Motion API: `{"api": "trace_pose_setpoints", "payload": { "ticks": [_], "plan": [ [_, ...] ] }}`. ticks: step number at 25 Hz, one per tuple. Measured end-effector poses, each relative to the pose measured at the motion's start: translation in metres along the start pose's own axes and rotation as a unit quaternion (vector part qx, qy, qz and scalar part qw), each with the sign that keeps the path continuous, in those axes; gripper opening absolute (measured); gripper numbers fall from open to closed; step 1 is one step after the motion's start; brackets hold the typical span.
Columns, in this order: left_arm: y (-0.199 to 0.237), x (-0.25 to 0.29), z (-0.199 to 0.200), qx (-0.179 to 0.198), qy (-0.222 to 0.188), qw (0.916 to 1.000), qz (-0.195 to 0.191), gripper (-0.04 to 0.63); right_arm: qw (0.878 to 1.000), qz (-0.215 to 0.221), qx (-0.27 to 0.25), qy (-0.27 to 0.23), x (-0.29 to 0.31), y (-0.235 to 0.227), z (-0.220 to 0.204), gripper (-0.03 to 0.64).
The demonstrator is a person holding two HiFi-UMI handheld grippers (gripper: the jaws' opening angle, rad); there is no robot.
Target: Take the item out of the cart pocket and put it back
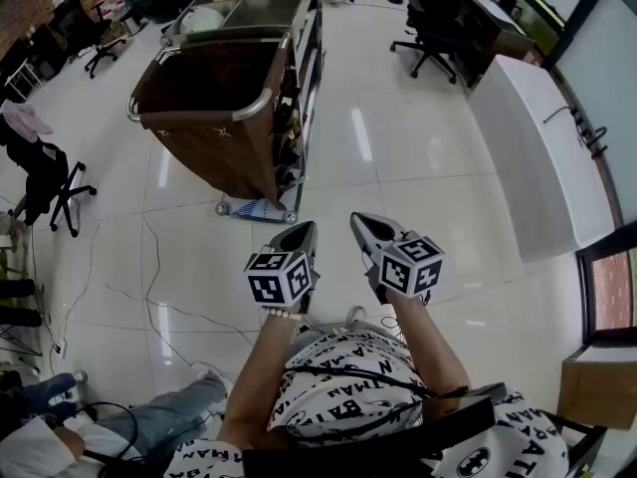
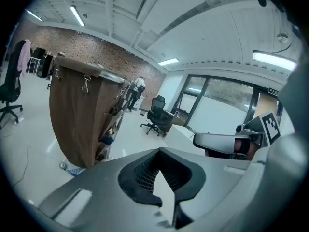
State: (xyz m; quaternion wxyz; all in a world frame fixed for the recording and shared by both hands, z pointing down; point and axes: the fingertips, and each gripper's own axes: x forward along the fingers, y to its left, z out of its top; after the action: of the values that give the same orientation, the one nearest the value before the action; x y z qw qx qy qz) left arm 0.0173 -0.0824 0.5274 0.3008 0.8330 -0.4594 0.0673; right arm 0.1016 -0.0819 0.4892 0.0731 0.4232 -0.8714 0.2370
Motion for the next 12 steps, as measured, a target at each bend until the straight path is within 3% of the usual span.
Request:
{"api": "trace_pose_setpoints", "payload": {
  "ticks": [5,10,12],
  "plan": [
    [0.01,-0.006,0.002,0.004,0.003,1.0,-0.005,0.0,1.0,0.0,0.004,0.0,0.01,0.01,-0.003,0.008],
    [0.019,-0.015,0.007,0.014,0.005,0.9998,-0.015,0.0,0.999,-0.032,-0.009,0.0,0.02,0.013,-0.007,0.021],
    [0.019,-0.018,0.012,0.021,0.005,0.9995,-0.022,0.0,0.999,-0.036,-0.01,0.001,0.025,0.012,-0.005,0.053]
  ]
}}
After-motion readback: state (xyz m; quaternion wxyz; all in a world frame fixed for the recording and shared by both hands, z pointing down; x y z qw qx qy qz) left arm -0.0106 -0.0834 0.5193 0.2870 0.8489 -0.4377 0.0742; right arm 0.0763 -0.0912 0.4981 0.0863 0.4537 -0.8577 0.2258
